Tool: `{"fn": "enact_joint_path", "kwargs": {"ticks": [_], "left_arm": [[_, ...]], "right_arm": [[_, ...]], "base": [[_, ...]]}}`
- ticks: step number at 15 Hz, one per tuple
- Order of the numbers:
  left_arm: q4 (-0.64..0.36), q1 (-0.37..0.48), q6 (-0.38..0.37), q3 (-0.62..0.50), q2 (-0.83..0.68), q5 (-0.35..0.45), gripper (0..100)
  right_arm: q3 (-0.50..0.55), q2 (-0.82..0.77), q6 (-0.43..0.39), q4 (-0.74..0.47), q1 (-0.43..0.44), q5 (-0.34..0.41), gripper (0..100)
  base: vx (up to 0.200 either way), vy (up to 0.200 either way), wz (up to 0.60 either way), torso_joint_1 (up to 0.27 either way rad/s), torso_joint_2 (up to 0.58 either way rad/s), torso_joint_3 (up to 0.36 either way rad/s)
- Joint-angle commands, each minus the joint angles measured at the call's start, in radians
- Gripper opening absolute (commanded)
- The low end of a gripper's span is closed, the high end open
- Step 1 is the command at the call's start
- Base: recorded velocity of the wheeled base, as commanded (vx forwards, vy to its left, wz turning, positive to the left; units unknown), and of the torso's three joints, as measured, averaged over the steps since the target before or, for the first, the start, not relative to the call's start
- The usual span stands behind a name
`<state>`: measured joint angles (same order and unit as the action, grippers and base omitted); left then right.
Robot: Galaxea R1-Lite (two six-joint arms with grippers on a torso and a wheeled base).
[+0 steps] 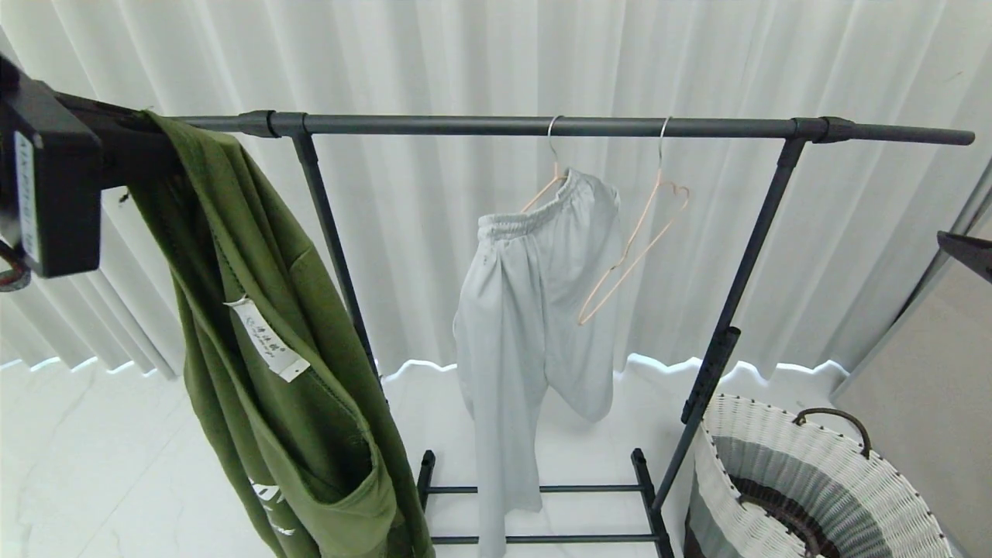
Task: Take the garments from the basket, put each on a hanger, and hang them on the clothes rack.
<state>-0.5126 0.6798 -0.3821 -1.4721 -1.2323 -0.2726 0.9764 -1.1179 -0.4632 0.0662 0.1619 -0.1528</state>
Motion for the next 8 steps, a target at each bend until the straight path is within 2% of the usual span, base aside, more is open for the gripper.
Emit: {"fn": "enact_joint_path", "kwargs": {"ticks": [1, 6, 7, 8], "left_arm": [[0.0, 0.001, 0.0, 0.001, -0.003, 0.0, 0], [0.0, 0.001, 0.0, 0.007, -0.001, 0.0, 0], [0.0, 0.001, 0.0, 0.012, 0.001, 0.0, 0], [0.0, 0.001, 0.0, 0.023, 0.004, 0.0, 0]], "right_arm": [[-0.002, -0.002, 0.001, 0.0, 0.001, 0.006, 100], [-0.005, -0.007, 0.072, -0.002, 0.004, 0.059, 100], [-0.007, -0.007, 0.075, -0.002, 0.005, 0.075, 100], [-0.005, -0.007, 0.097, -0.002, 0.03, 0.124, 100]], "base": [[0.2, 0.0, 0.0, 0.036, -0.09, -0.041], [0.2, 0.0, 0.0, 0.022, -0.01, -0.01], [0.0, 0.0, 0.0, 0.0, 0.0, 0.0], [0.0, 0.0, 0.0, 0.0, 0.0, 0.0]]}}
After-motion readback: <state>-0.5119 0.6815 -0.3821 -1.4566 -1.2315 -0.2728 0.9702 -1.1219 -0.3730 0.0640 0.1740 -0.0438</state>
